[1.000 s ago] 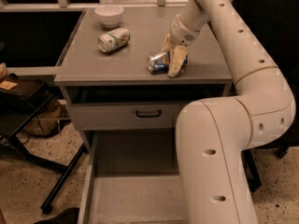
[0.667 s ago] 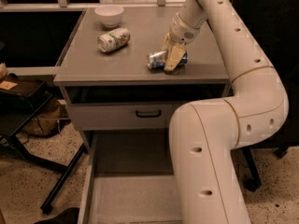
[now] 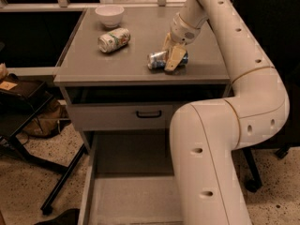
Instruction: Place redbull can into middle drawer
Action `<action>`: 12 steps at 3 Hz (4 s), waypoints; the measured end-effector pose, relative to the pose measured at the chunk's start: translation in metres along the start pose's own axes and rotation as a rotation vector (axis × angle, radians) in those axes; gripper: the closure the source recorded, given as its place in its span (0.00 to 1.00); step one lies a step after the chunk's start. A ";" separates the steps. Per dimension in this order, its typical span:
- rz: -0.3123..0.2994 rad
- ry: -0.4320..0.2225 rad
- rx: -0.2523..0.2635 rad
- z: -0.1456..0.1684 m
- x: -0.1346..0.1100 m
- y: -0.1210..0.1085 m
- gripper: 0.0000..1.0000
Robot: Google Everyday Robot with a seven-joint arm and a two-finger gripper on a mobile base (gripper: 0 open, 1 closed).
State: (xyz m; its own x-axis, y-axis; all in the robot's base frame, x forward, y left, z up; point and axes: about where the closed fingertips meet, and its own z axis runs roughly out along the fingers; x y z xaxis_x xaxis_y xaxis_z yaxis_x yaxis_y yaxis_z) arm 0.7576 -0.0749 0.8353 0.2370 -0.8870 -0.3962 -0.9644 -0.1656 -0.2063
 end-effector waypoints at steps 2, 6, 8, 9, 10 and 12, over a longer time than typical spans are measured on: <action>0.046 0.014 0.036 -0.016 0.002 -0.001 1.00; 0.031 0.070 0.189 -0.087 -0.043 0.053 1.00; 0.078 0.048 0.186 -0.067 -0.045 0.095 1.00; 0.092 0.018 0.158 -0.036 -0.040 0.123 1.00; 0.117 0.022 0.161 -0.025 -0.036 0.150 1.00; 0.159 -0.019 0.154 0.003 -0.035 0.192 1.00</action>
Offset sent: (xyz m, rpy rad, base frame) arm -0.1158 -0.0176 0.0055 -0.0415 0.0309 -0.1645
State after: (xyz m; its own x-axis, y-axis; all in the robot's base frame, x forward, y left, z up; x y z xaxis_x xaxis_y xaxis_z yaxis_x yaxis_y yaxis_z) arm 0.5644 -0.0743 0.8068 0.0867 -0.8882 -0.4512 -0.9609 0.0450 -0.2733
